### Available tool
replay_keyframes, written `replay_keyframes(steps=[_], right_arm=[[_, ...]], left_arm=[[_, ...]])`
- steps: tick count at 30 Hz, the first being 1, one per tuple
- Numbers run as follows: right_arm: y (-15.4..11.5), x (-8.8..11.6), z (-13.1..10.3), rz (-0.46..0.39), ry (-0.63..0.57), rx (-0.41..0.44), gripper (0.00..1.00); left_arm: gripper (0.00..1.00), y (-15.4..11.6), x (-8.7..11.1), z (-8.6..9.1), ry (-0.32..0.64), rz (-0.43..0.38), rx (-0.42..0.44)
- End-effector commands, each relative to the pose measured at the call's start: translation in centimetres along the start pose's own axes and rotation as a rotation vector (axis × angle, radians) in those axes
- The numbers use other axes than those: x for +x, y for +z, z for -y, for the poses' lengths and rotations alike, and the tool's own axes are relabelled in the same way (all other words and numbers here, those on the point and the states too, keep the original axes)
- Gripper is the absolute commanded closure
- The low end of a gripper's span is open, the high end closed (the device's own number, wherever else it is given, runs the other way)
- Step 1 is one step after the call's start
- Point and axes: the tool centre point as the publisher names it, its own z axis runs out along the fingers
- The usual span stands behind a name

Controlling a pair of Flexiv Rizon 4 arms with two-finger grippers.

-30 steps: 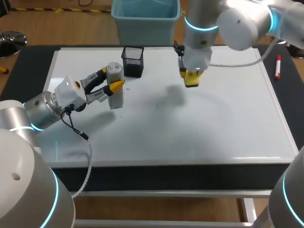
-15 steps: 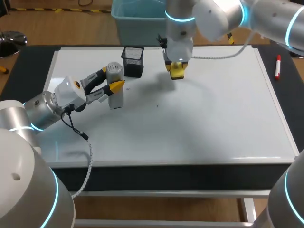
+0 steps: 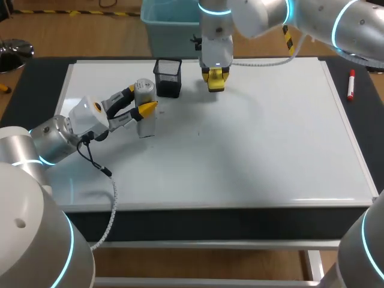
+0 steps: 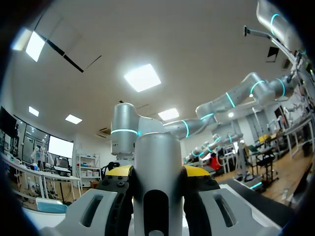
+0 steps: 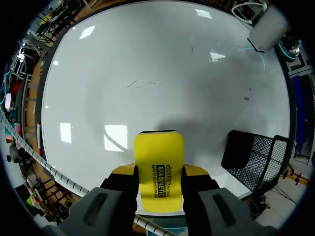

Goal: Pick up the inspection probe, press it on each red-marked spot on the whiteboard one by one, put down the probe, pick up the eraser, and wipe off all the red marks.

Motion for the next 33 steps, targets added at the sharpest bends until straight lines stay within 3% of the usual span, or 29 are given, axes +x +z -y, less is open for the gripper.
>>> replay_keyframes(steps=[1, 22, 33], right_arm=[[0.6, 0.2, 1.6, -0.008, 0.013, -0.069, 1.0], [2.5, 2.1, 3.6, -0.002, 0.025, -0.07, 1.0], [3.1, 2.1, 4.6, 0.0, 0.026, -0.077, 1.0]], left_arm=[[1.0, 0.1, 0.0, 0.1, 0.002, 0.001, 0.0], [1.0, 0.1, 0.0, 0.1, 0.002, 0.001, 0.0], [1.0, 0.1, 0.0, 0.1, 0.002, 0.001, 0.0]])
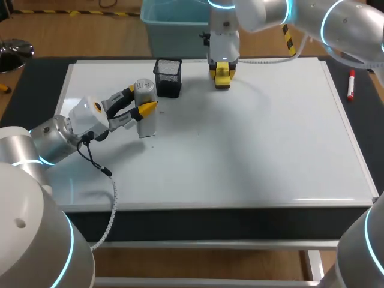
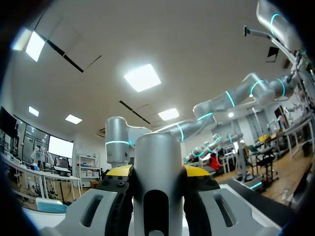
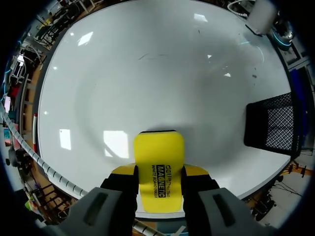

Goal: Pick up the inspection probe, press it on each red-marked spot on the whiteboard one by one, put down the probe, pick up the eraser, and wipe off all the red marks.

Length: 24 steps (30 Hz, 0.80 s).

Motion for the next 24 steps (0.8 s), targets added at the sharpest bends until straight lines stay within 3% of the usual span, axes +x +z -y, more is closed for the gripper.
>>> replay_keyframes(steps=[1, 8, 9, 10, 11, 12, 14, 24], right_arm=[[0.2, -0.4, 0.7, -0.005, -0.002, -0.013, 1.0], [0.5, -0.5, 1.0, -0.028, 0.018, -0.009, 0.99], [0.5, -0.5, 1.0, -0.028, 0.018, -0.009, 0.56], [0.5, -0.5, 1.0, -0.028, 0.018, -0.009, 0.22], [0.4, -0.4, 0.9, -0.025, 0.02, -0.007, 0.12], [0.3, -0.4, 0.9, -0.024, 0.021, -0.004, 0.14], [0.1, -0.1, 1.1, -0.023, 0.033, 0.009, 0.0], [-2.9, 2.4, 1.7, 0.062, 0.152, 0.024, 0.0]], left_arm=[[1.0, 0.1, 0.0, 0.1, 0.002, 0.001, 0.0], [1.0, 0.1, 0.0, 0.1, 0.002, 0.001, 0.0], [1.0, 0.1, 0.0, 0.1, 0.002, 0.001, 0.0], [1.0, 0.1, 0.0, 0.1, 0.002, 0.001, 0.0], [1.0, 0.1, 0.0, 0.1, 0.002, 0.001, 0.0], [1.0, 0.1, 0.0, 0.1, 0.002, 0.001, 0.0], [1.0, 0.1, 0.0, 0.1, 0.002, 0.001, 0.0], [1.0, 0.1, 0.0, 0.1, 0.002, 0.001, 0.0]])
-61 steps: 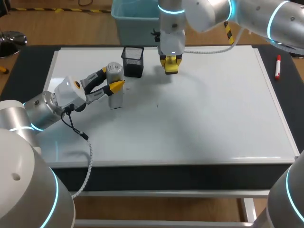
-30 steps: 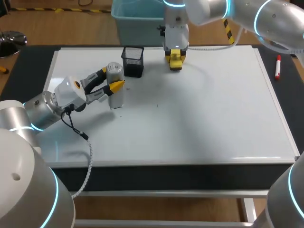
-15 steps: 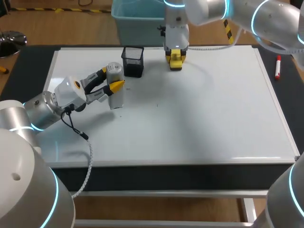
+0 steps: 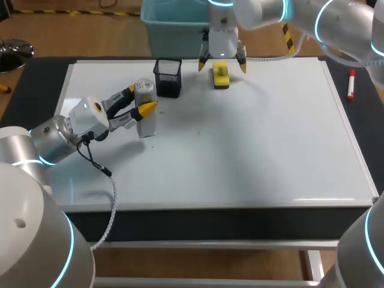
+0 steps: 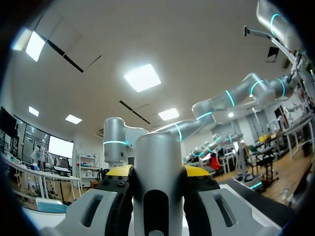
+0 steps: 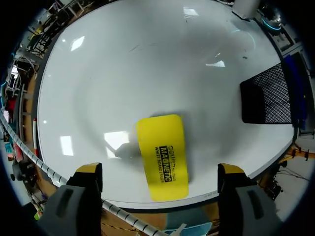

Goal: Pick up the inspection probe, press it on each red-marked spot on the whiteboard one by one, put down the probe, pick up the eraser, and wipe off all the red marks.

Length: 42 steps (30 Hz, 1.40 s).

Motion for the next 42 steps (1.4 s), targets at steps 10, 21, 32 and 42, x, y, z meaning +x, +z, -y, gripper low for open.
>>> replay_keyframes(steps=[10, 21, 32, 42], right_arm=[[-6.4, 4.7, -0.1, 0.352, 0.275, -0.156, 0.0], [-10.3, 6.4, 1.2, 0.468, 0.628, -0.27, 0.0], [-13.0, 9.1, 1.8, 0.543, 0.742, -0.342, 0.0], [-14.1, 10.9, 1.0, 0.616, 0.751, -0.348, 0.0]], left_arm=[[1.0, 0.1, 0.0, 0.1, 0.002, 0.001, 0.0], [1.0, 0.1, 0.0, 0.1, 0.002, 0.001, 0.0], [1.0, 0.1, 0.0, 0.1, 0.002, 0.001, 0.0], [1.0, 0.1, 0.0, 0.1, 0.002, 0.001, 0.0]])
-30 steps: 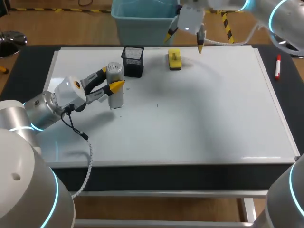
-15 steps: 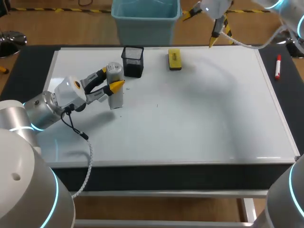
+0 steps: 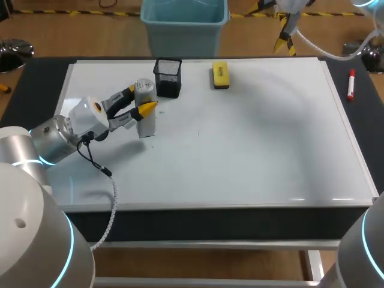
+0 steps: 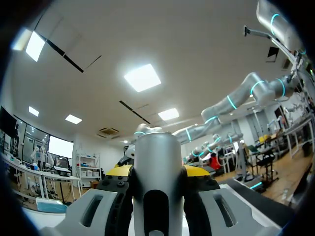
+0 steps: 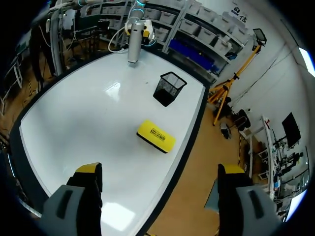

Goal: Pick up the inspection probe, press it on each red-marked spot on the whiteboard one by one, put down the probe, pick up the eraser, and wipe off all the red marks.

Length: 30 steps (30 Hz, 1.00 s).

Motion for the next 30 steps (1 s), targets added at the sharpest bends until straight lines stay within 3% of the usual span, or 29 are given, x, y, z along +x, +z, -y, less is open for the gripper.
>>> replay_keyframes(steps=[1, 24, 30], right_arm=[[-0.7, 1.3, -0.4, 0.035, -0.025, 0.001, 0.0], [-0.8, 1.5, -0.4, 0.041, -0.029, 0.006, 0.0], [-0.8, 1.5, -0.4, 0.041, -0.029, 0.006, 0.0]], left_arm=[[1.0, 0.0, 0.0, 0.1, 0.002, 0.001, 0.0], [1.0, 0.0, 0.0, 0.1, 0.002, 0.001, 0.0], [1.0, 0.5, -3.0, 1.0, 0.058, -0.055, -0.046]])
